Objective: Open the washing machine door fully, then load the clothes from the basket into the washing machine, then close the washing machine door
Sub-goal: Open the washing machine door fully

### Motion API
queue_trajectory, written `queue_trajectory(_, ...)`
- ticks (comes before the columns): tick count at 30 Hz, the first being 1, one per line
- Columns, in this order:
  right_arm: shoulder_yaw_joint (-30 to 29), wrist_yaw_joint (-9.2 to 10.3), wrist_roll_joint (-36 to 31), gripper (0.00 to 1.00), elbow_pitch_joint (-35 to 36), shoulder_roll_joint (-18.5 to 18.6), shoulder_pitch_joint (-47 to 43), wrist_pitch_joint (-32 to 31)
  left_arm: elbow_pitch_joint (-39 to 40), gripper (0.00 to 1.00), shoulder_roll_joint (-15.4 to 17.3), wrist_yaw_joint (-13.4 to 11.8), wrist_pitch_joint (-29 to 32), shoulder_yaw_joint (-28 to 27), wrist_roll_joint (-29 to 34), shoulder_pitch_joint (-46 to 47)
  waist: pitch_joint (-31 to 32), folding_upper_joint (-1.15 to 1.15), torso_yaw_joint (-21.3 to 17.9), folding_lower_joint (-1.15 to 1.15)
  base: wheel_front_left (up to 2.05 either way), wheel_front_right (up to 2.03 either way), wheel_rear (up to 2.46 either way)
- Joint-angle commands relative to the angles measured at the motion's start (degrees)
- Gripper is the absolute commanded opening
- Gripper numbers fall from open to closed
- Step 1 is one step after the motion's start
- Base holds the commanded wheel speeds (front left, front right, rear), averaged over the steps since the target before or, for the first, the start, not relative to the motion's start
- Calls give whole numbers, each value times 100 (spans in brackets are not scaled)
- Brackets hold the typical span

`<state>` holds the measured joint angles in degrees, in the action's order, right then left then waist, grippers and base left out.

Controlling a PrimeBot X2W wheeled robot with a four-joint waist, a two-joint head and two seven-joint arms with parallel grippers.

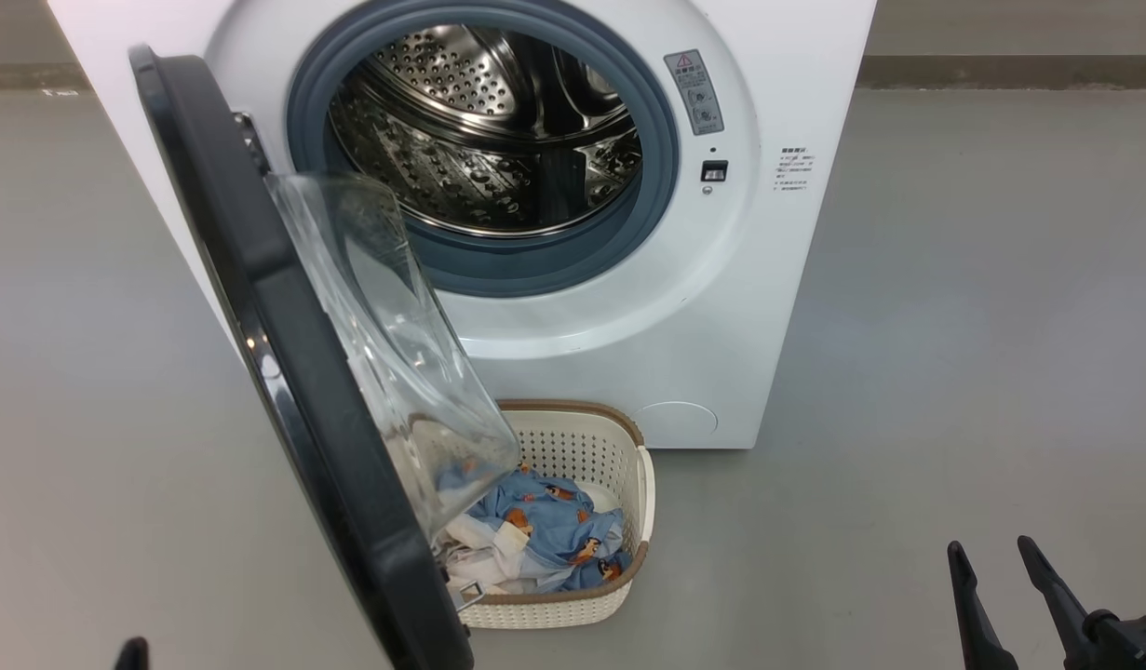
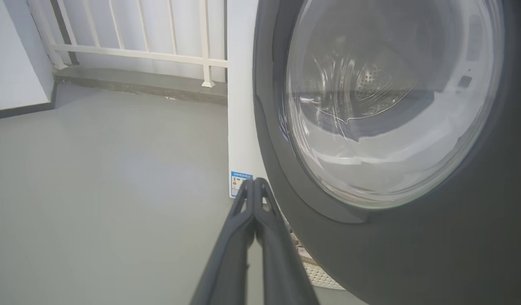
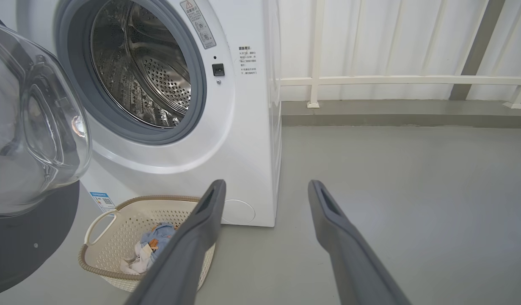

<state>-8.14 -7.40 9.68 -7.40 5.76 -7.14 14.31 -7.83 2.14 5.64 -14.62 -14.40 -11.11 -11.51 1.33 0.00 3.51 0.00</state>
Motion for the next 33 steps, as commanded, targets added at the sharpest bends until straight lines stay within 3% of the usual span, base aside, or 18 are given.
queue_trajectory(1,146,-9,18,100,158,105,125,69,271,0,74,-93,-38,-292,-59,217,2,0,9,0,0,0,0)
queue_trajectory(10,115,-9,15,100,193,119,98,69,1685,0,74,-294,-38,-796,-14,625,14,0,95,0,0,0,0)
queue_trajectory(17,55,-9,20,100,226,118,41,69,3248,0,74,-184,-38,-278,-31,995,41,0,257,0,0,0,0)
queue_trajectory(21,55,-9,17,100,221,97,7,69,4179,0,74,-72,150,626,-43,1362,61,0,392,0,0,0,0)
queue_trajectory(25,84,-9,11,100,217,64,20,69,4821,0,74,3,705,1939,-186,1669,71,0,468,0,0,0,0)
queue_trajectory(29,100,-9,11,100,215,37,36,69,4883,0,74,-72,1328,3226,-609,1578,61,0,500,0,0,0,0)
queue_trajectory(33,106,-9,20,100,210,22,52,69,4464,0,74,-294,1749,3923,-938,1303,40,0,513,0,0,0,0)
